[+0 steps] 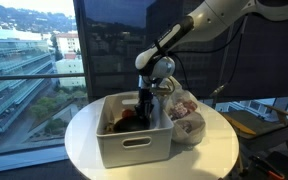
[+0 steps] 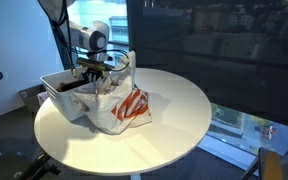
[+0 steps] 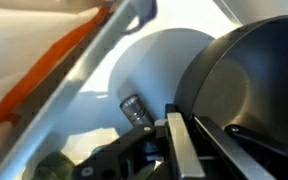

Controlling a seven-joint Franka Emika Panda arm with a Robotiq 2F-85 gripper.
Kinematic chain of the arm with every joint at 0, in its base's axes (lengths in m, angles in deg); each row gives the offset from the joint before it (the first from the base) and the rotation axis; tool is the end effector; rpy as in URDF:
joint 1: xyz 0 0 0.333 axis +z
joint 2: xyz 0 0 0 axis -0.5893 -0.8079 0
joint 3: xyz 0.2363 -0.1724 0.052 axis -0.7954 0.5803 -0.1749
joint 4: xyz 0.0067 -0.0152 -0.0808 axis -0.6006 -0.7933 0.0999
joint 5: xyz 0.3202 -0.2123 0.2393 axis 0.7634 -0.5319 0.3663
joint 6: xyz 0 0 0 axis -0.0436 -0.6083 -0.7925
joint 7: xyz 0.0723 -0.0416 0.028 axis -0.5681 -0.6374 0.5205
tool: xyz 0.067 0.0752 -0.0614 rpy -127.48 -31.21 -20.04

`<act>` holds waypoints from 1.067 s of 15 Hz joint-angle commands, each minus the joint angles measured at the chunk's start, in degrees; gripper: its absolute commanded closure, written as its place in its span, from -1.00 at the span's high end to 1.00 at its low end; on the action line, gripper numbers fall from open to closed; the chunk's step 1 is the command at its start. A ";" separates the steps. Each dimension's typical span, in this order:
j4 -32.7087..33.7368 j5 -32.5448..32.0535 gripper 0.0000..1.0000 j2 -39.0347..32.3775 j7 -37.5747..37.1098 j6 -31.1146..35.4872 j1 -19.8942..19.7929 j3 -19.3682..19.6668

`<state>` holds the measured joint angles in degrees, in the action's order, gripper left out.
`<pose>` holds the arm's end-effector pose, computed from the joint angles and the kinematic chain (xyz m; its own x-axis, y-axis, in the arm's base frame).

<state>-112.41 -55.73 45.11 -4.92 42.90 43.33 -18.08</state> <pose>0.6398 0.2298 0.1489 0.9132 0.3935 -0.1057 0.3584 -0.8992 -0.2510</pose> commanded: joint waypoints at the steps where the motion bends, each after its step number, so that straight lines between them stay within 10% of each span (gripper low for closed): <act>1: 0.36 2.38 -0.80 2.44 0.17 -1.73 -0.73 -1.00; 16: -3.58 6.85 -0.78 14.94 -0.08 -8.06 -0.41 -2.10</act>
<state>-113.39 -51.92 55.06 -5.08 37.25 43.46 -19.61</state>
